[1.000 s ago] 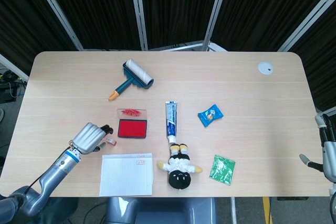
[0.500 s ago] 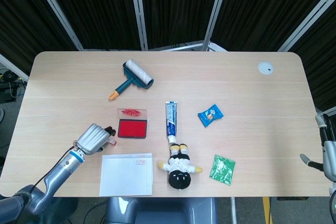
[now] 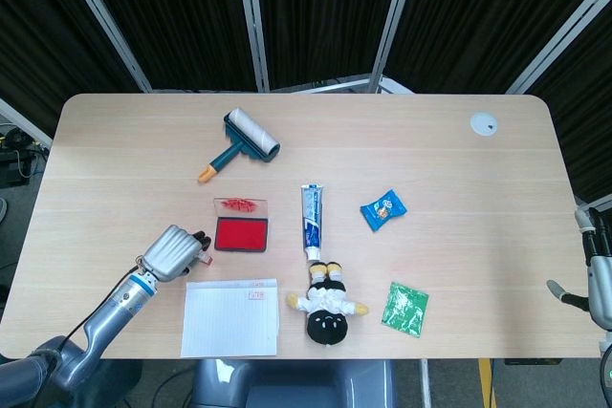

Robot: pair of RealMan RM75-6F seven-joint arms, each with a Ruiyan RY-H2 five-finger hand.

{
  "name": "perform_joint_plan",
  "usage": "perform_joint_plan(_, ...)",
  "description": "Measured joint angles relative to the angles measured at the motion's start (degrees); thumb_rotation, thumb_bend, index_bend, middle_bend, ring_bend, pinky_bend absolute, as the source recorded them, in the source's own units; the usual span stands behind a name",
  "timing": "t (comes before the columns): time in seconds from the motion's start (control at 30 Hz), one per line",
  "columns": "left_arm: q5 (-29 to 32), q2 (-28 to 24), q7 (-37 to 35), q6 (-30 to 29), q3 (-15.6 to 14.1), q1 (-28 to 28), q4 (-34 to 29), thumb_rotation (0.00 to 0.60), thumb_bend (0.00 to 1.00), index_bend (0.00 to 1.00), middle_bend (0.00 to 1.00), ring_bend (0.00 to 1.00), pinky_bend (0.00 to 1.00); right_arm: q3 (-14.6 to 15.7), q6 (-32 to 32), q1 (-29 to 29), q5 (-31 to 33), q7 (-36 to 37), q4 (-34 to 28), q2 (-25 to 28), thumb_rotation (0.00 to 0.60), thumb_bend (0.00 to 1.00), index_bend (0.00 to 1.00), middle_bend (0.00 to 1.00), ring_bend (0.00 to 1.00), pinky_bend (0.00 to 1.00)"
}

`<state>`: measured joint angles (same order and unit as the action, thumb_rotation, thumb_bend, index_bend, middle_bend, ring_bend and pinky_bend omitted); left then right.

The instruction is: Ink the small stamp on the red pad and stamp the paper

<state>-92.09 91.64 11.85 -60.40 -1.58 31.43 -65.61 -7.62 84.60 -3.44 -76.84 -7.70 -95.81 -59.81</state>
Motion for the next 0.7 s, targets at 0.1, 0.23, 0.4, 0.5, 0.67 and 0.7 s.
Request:
perform_joint_plan(0.1,0.09,0.00,0.06,-0.05,-0.03,0.06,0.08,0.600,0.34,0.49,0.49,0.83,0.88,-0.01,-0.12,-0.04,0.13,-0.05,0.09,-0.04,0.600,0.00,0.00,0.00,0.00,0.00)
perform_joint_plan(0.23,0.26,-0.06,-0.11,-0.02,-0.15,0.17,0.02,0.600,0.36,0.52,0.52,0.83,0.88,-0.03,-0.25,-0.10,0.29,-0.08,0.16,-0.10,0.600,0.00,0.00,0.00,0.00,0.00)
perform_joint_plan(0.4,0.67,-0.33,-0.49,0.14,-0.19,0.34,-0.43,0.600,0.37,0.55,0.53,0.83,0.88,-0.03,-0.29,-0.13,0.35,-0.14,0.23,-0.13,0.600,0.00,0.00,0.00,0.00,0.00)
perform_joint_plan(0.5,0.81,-0.58,-0.71,0.06,-0.16,0.41,-0.75,0.600,0.37,0.56,0.54,0.83,0.88,-0.01,-0.25,-0.12,0.34,-0.21,0.27,-0.17,0.600,0.00,0.00,0.00,0.00,0.00)
perform_joint_plan(0.67,1.27,-1.56,-1.61,-0.17,0.37,0.66,-2.09,0.600,0.40,0.56,0.54,0.83,0.88,-0.04,-0.18,-0.12,0.34,-0.17,0.16,-0.14,0.600,0.00,0.00,0.00,0.00,0.00)
perform_joint_plan(0.7,1.48,-1.94,-1.91,-0.22,0.67,0.78,-2.66,0.600,0.40,0.56,0.54,0.83,0.88,-0.04,-0.16,-0.11,0.33,-0.14,0.11,-0.12,0.600,0.00,0.00,0.00,0.00,0.00)
